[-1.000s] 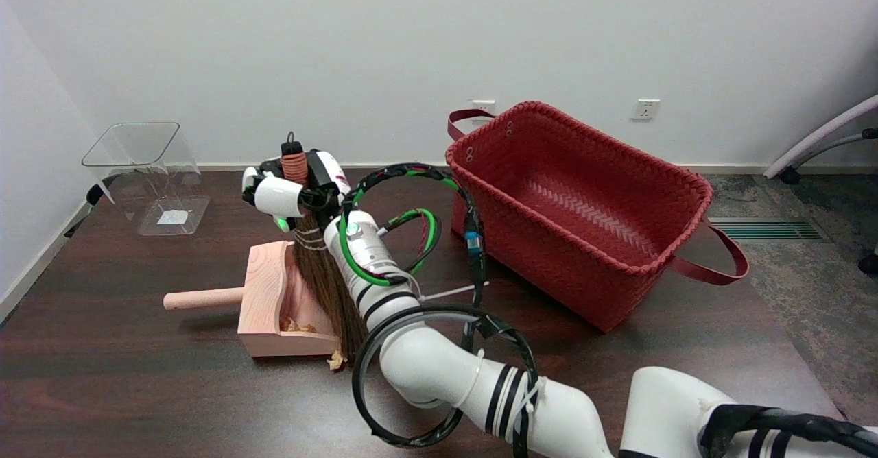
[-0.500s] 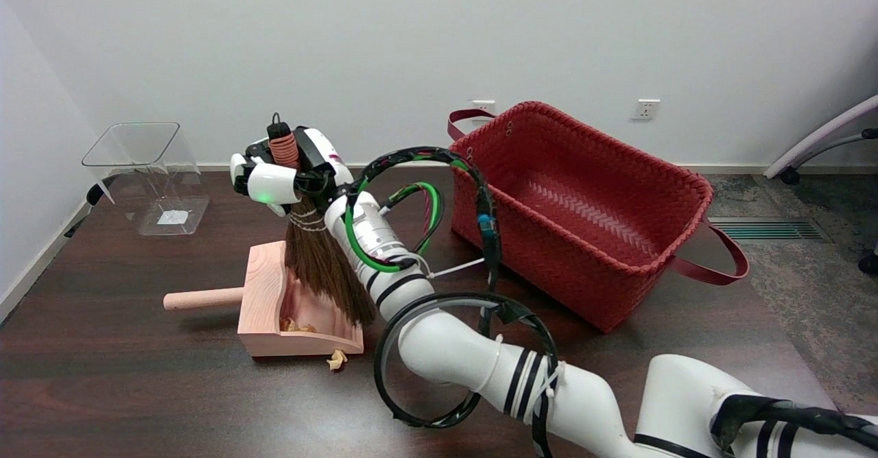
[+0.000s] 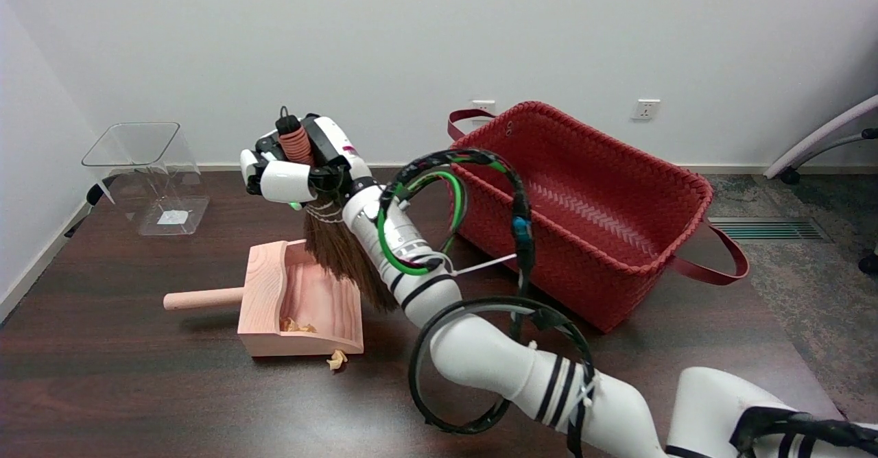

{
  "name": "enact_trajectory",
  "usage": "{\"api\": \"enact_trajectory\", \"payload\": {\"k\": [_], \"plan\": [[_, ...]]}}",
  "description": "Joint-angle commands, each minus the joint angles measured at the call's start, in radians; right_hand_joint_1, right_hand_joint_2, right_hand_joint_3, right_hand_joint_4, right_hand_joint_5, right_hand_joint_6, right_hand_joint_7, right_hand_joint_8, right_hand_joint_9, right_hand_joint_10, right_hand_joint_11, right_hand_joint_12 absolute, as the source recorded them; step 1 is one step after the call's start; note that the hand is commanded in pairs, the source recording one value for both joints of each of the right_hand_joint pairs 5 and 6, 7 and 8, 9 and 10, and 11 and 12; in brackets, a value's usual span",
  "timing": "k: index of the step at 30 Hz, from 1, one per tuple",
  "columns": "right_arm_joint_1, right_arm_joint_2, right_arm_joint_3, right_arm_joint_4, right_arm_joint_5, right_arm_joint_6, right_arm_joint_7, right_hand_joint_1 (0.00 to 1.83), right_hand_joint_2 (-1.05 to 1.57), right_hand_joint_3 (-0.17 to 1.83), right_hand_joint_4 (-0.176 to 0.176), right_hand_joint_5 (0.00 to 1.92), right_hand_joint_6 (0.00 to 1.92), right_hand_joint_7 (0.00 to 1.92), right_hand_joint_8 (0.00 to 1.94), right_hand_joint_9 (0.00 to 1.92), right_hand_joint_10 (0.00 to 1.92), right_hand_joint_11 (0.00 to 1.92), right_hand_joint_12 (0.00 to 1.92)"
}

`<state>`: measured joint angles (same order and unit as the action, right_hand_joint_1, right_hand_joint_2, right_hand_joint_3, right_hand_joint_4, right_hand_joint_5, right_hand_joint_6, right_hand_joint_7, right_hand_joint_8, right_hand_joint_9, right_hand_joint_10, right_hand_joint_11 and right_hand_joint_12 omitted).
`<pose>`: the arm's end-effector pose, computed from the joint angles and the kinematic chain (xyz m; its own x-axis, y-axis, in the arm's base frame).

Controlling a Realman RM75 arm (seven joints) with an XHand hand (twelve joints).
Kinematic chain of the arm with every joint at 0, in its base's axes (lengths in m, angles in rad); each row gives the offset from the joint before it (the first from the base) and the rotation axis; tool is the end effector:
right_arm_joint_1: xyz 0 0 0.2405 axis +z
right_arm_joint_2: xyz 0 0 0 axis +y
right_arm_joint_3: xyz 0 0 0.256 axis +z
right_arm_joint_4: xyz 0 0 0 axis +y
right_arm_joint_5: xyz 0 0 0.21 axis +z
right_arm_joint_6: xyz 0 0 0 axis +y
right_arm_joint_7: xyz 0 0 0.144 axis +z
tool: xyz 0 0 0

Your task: Sweep the paper balls into the dustpan.

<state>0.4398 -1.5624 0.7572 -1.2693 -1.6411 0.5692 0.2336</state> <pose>-0.2003 -0.3978 0.0655 0.0950 -0.2058 0.9740 -0.9732 -0.2252 0.0473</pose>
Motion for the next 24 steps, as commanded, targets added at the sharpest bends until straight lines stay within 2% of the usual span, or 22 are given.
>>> {"api": "enact_trajectory", "payload": {"k": [1,9,24], "plan": [[-0.158,0.072,0.047,-0.223,-0.019,-0.007,-0.087,1.09,0.92,1.10,0.000,1.92,1.92,1.92,1.92,1.92,1.92,1.92,1.92],[-0.226,0.112,0.060,-0.305,0.020,-0.008,-0.087,1.10,0.92,1.09,0.000,1.92,1.92,1.92,1.92,1.92,1.92,1.92,1.92],[-0.389,0.133,0.062,-0.497,0.021,0.007,-0.125,1.10,0.90,1.09,0.000,1.92,1.92,1.92,1.92,1.92,1.92,1.92,1.92]]}}
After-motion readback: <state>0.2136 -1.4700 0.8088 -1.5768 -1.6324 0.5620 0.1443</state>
